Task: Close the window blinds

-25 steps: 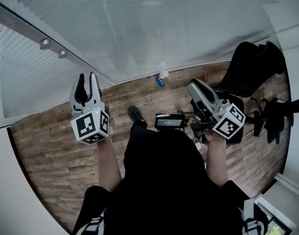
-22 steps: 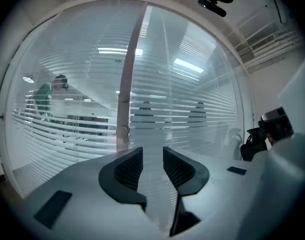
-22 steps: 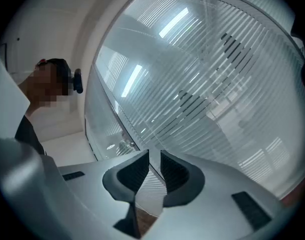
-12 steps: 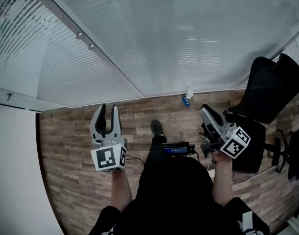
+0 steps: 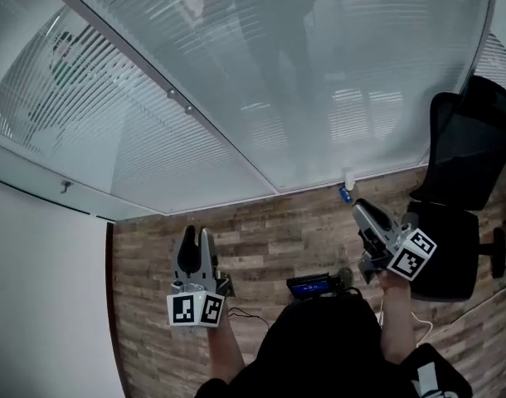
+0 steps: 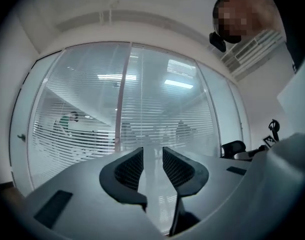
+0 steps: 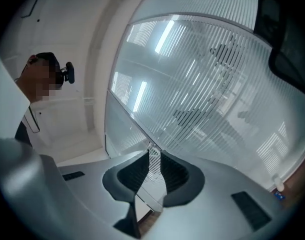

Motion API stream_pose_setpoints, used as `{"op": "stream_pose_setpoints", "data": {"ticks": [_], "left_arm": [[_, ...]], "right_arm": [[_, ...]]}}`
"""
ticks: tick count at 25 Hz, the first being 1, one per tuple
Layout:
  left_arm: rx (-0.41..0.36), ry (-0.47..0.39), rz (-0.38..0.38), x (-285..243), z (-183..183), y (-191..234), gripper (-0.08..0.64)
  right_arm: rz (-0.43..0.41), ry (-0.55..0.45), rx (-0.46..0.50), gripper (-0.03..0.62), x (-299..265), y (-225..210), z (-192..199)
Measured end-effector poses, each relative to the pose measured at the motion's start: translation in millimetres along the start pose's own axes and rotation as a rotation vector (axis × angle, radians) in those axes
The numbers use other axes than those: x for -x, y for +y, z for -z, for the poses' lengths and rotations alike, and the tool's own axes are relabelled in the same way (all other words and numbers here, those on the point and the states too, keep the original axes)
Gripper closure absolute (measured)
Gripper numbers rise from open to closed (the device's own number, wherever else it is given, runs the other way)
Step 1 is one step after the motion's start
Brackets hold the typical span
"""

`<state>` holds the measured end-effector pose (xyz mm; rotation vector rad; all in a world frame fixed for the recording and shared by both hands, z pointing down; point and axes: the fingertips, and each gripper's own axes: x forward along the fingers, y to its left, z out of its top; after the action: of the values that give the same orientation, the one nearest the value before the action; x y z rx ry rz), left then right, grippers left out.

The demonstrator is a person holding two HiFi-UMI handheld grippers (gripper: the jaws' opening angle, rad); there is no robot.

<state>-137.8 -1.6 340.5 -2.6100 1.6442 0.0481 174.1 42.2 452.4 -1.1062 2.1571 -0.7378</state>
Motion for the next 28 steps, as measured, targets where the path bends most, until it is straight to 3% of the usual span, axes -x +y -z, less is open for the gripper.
{"op": "stream_pose_setpoints", "data": {"ticks": [7, 13, 17, 20, 23, 28], "left_arm": [[0.012, -0.030, 0.067, 42.9, -10.7, 7.1, 0.456], [0.041, -0.039, 0.114, 94.5, 12.0, 21.4, 0.463], [0.109, -0.039, 0.161, 123.7, 34.2, 21.6, 0.463], [0.157, -0.037, 0.190, 133.5, 46.9, 14.6, 0.463], [0.196, -0.035, 0.182, 149.8, 50.9, 17.9, 0.463], [0.177, -0.055, 0.134, 176.4, 42.2, 35.3, 0.465]], "right_arm": [[0.077, -0.074, 0.060, 0.520, 40.4, 25.2, 3.9], [0.116, -0.040, 0.074, 0.520, 66.0, 78.5, 62.3], [0.161, 0.019, 0.088, 0.520, 88.7, 113.1, 102.3], [0.198, 0.049, 0.107, 0.520, 101.6, 127.4, 109.2], [0.189, 0.071, 0.124, 0.520, 99.3, 144.9, 111.0], [0.102, 0.086, 0.127, 0.520, 73.7, 165.4, 114.4]]}}
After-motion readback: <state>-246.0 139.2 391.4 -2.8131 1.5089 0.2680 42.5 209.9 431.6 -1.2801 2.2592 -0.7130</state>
